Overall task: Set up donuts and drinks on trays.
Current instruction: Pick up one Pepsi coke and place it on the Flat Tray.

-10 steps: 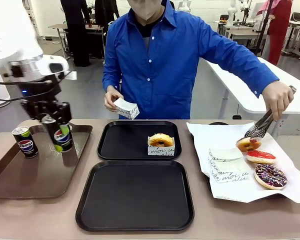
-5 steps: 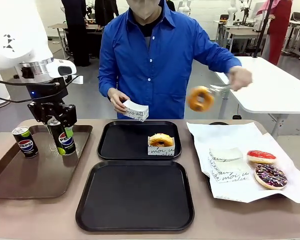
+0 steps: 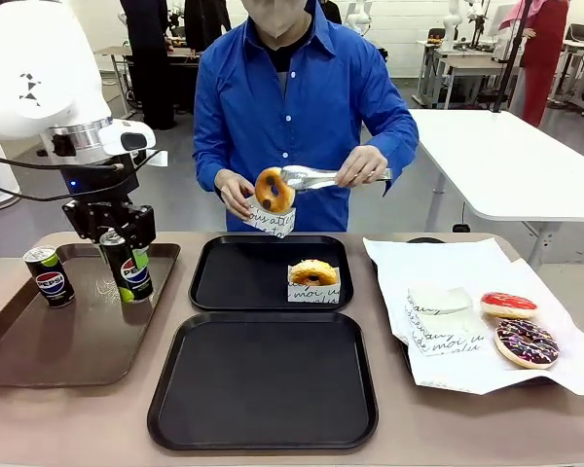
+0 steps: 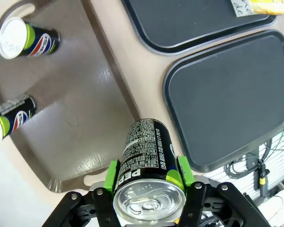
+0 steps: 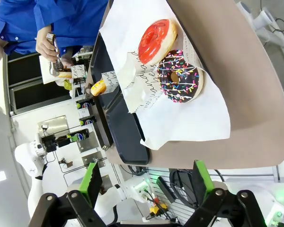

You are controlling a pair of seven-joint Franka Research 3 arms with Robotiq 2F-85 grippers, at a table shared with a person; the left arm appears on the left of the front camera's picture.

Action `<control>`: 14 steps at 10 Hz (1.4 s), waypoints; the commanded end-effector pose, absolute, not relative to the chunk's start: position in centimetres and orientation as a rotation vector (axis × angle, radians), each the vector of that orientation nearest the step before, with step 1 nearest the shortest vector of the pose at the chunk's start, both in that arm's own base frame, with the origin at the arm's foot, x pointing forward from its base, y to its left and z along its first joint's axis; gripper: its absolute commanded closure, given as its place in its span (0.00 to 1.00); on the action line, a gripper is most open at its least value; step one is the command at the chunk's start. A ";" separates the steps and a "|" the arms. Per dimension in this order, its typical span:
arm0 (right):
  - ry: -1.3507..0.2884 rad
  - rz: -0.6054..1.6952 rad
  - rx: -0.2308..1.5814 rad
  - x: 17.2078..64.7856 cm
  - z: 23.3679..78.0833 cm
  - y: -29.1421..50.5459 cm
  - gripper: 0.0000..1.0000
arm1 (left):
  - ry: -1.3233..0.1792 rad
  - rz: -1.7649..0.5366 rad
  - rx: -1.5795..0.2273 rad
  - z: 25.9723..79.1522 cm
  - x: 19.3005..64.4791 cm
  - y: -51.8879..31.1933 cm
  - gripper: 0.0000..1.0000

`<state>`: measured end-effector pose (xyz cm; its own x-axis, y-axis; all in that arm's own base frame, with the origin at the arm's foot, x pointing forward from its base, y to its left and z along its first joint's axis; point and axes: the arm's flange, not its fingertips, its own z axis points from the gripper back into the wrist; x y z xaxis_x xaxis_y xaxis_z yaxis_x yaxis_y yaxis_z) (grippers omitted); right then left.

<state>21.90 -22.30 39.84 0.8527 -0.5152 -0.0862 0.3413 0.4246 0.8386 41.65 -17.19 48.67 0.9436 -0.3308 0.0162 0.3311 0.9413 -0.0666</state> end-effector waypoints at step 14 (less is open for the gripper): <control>-0.199 -0.535 1.013 22.0 39.9 -22.3 0.00 | -0.069 -0.484 -0.080 54.9 37.6 -12.1 0.41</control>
<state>21.91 -22.29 39.83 0.8529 -0.5147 -0.0869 0.3419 0.4251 0.8381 35.14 -10.86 55.41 0.8803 -0.4663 0.0878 0.4719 0.8796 -0.0602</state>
